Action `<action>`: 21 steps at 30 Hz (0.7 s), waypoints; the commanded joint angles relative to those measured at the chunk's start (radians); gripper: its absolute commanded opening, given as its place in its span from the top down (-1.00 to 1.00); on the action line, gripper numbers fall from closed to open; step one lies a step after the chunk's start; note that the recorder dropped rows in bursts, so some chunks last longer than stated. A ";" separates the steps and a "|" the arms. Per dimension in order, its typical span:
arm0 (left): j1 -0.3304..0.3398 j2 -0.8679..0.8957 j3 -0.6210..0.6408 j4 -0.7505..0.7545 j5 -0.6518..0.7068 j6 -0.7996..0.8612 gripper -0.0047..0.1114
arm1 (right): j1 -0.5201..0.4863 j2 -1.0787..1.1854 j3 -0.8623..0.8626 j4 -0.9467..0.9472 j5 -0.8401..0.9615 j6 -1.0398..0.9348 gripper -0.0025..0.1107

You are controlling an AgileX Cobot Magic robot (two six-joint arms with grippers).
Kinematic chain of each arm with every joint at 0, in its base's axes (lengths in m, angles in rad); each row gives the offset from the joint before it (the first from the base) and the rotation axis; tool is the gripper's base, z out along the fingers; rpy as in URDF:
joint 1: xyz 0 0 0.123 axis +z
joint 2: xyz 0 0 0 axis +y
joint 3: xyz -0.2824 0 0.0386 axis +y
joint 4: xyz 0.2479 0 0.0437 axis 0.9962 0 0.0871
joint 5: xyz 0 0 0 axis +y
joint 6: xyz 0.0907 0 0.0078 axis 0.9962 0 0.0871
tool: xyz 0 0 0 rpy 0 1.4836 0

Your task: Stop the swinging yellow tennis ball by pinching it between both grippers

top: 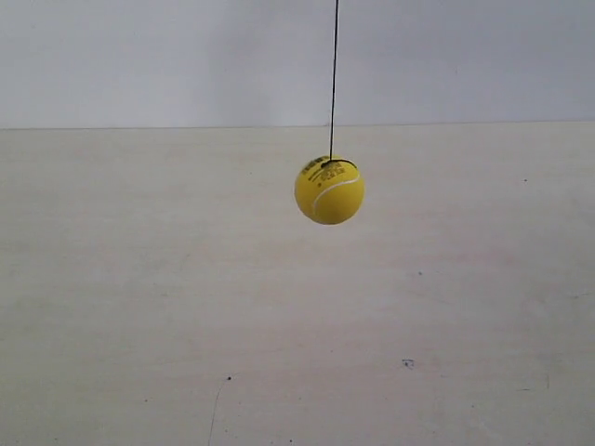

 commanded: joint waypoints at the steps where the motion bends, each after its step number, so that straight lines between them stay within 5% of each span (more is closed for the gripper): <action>1: -0.003 -0.001 0.004 0.010 0.012 0.013 0.84 | -0.005 0.000 0.000 -0.005 0.001 0.005 0.96; 10: 0.026 -0.001 0.021 0.018 0.033 0.057 0.84 | -0.005 0.000 0.000 -0.007 0.001 0.007 0.96; 21: 0.406 -0.001 0.069 -0.287 0.064 -0.070 0.84 | -0.005 0.000 0.000 -0.007 0.001 0.007 0.96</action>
